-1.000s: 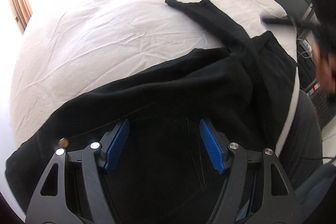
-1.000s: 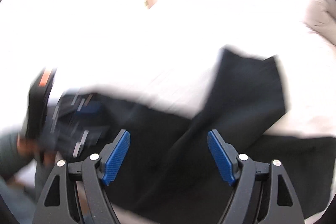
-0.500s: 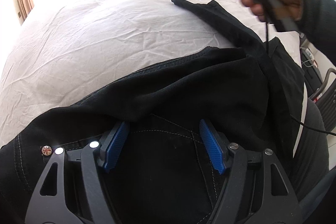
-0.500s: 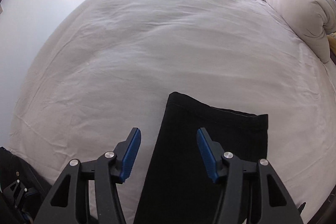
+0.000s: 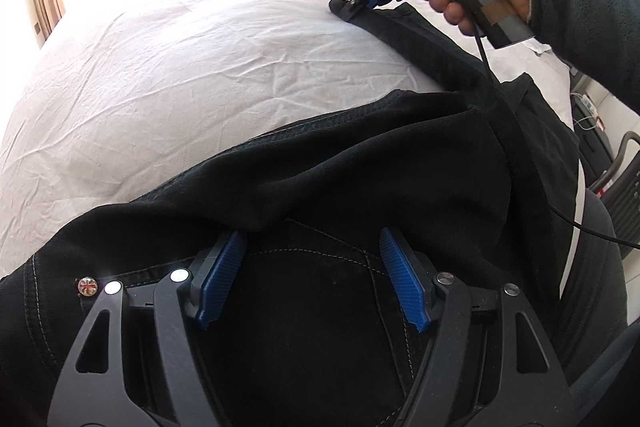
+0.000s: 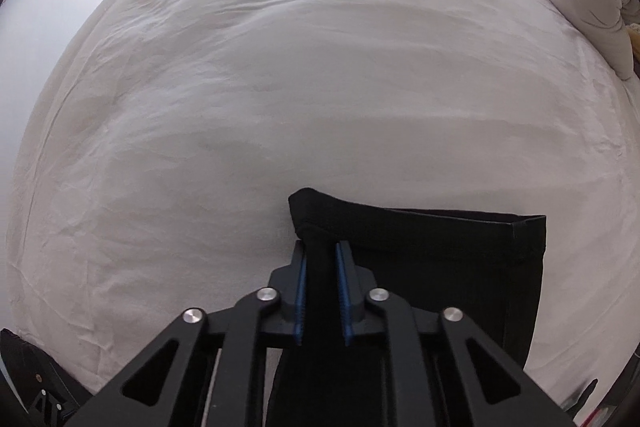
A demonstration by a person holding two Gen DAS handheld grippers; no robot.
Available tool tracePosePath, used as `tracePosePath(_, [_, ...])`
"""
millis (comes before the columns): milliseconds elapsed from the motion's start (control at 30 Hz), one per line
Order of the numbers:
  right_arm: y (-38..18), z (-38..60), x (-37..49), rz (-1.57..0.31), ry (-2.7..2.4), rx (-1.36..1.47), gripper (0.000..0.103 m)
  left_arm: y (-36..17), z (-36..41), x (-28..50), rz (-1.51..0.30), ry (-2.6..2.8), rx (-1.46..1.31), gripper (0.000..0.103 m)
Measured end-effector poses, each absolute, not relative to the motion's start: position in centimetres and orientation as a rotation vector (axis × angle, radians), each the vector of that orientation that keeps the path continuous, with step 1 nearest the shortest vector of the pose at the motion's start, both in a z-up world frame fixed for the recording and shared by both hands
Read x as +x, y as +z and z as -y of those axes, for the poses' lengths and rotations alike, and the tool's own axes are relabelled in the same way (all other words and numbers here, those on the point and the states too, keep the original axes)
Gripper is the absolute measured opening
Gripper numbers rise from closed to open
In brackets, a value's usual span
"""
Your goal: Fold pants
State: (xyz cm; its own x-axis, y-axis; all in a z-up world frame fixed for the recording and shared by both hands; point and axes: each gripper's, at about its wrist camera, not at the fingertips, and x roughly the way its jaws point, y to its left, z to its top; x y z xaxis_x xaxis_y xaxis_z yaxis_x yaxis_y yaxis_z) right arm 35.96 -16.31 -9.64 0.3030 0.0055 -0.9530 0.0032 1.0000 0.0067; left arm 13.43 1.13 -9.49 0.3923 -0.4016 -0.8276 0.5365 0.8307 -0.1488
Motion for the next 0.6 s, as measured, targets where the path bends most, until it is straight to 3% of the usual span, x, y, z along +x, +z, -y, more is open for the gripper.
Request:
tracePosePath(300, [-3.3,19.9,31.9,-1.087,0.004,0.148,0.004,-9.9,-0.3,13.8,-1.01,-0.589,0.153,0.068])
tracePosePath(600, [4.3,30.7,18.3,-0.813,-0.142,0.356,0.003,-9.9,0.6,14.3,-1.025,-0.559,0.161,0.07])
